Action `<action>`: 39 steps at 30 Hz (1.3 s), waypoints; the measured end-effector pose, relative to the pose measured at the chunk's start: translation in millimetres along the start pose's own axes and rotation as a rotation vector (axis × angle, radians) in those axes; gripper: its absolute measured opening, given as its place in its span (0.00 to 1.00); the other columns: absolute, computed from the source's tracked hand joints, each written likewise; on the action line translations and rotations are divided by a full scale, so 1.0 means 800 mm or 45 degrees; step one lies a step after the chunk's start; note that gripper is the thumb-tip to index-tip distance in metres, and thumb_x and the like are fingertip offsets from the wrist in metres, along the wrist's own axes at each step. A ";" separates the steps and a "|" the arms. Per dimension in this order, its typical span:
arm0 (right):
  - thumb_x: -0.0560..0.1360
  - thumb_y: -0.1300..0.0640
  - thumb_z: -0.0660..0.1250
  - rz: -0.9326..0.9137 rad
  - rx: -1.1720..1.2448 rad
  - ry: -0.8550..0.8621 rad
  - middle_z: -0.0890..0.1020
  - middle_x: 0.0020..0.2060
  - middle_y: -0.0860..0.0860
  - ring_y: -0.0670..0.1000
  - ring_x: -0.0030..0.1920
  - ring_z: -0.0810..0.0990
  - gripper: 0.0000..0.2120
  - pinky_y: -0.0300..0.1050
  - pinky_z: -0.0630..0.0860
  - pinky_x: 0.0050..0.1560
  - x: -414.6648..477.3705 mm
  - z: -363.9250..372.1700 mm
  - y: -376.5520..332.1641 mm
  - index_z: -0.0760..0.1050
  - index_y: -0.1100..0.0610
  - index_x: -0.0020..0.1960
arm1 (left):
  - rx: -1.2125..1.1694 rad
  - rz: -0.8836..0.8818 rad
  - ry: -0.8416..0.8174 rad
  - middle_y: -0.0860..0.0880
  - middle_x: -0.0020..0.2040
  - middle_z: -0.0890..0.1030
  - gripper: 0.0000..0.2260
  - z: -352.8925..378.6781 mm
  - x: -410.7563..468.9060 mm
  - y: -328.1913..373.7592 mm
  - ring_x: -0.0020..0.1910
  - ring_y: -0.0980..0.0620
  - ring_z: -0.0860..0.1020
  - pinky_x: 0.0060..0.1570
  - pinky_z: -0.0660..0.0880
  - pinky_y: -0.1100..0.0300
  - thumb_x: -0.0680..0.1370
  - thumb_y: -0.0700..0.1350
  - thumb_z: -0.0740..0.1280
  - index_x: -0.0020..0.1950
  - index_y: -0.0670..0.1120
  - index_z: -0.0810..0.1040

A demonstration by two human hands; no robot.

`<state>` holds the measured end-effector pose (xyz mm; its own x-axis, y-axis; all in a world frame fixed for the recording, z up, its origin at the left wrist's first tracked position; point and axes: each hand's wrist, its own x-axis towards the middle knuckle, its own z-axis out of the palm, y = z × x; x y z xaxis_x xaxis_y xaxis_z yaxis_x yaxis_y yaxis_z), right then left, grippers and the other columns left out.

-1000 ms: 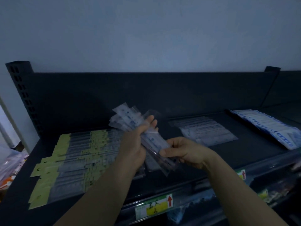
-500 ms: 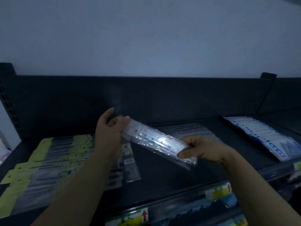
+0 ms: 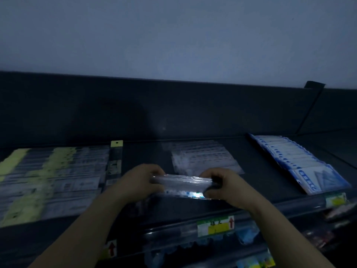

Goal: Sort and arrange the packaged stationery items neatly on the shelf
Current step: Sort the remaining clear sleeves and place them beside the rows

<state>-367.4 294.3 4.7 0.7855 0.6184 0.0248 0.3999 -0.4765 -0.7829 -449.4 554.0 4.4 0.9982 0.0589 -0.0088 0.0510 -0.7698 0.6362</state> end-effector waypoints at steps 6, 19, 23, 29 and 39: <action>0.70 0.61 0.74 -0.044 0.079 -0.027 0.81 0.44 0.44 0.44 0.45 0.78 0.10 0.36 0.73 0.46 0.001 -0.006 0.023 0.78 0.49 0.47 | -0.146 -0.182 -0.077 0.62 0.55 0.76 0.29 -0.013 -0.025 0.030 0.53 0.61 0.75 0.51 0.71 0.64 0.61 0.71 0.68 0.58 0.59 0.76; 0.72 0.68 0.70 0.216 0.380 0.018 0.81 0.39 0.51 0.46 0.39 0.78 0.10 0.37 0.74 0.43 0.001 -0.108 0.046 0.79 0.58 0.51 | -0.100 0.081 0.122 0.54 0.43 0.81 0.08 0.020 0.052 0.078 0.38 0.62 0.75 0.38 0.70 0.72 0.73 0.40 0.71 0.52 0.46 0.81; 0.73 0.66 0.70 0.251 0.255 0.064 0.79 0.40 0.50 0.46 0.41 0.77 0.12 0.30 0.74 0.41 0.024 -0.125 0.057 0.78 0.53 0.52 | -0.101 0.016 0.157 0.53 0.50 0.80 0.11 0.039 0.081 0.085 0.48 0.58 0.77 0.42 0.67 0.70 0.75 0.40 0.69 0.57 0.45 0.81; 0.75 0.56 0.69 0.244 -0.168 -0.027 0.75 0.57 0.48 0.48 0.57 0.75 0.18 0.31 0.72 0.50 0.055 -0.124 0.083 0.73 0.49 0.64 | 0.103 -0.116 0.151 0.50 0.66 0.75 0.17 0.065 0.084 0.088 0.61 0.54 0.73 0.54 0.65 0.68 0.77 0.46 0.66 0.66 0.49 0.75; 0.80 0.43 0.54 -0.207 -0.734 -0.339 0.38 0.75 0.41 0.42 0.74 0.34 0.31 0.38 0.37 0.72 0.021 -0.113 0.119 0.41 0.43 0.77 | 0.674 -0.099 0.179 0.53 0.57 0.82 0.22 0.102 0.033 0.107 0.49 0.49 0.83 0.43 0.77 0.51 0.77 0.56 0.50 0.58 0.54 0.81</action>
<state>-273.4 202.7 -13.2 0.5797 0.8089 -0.0980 0.7508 -0.5770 -0.3214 -416.3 437.8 -4.1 0.9791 0.1847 0.0856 0.1691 -0.9720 0.1631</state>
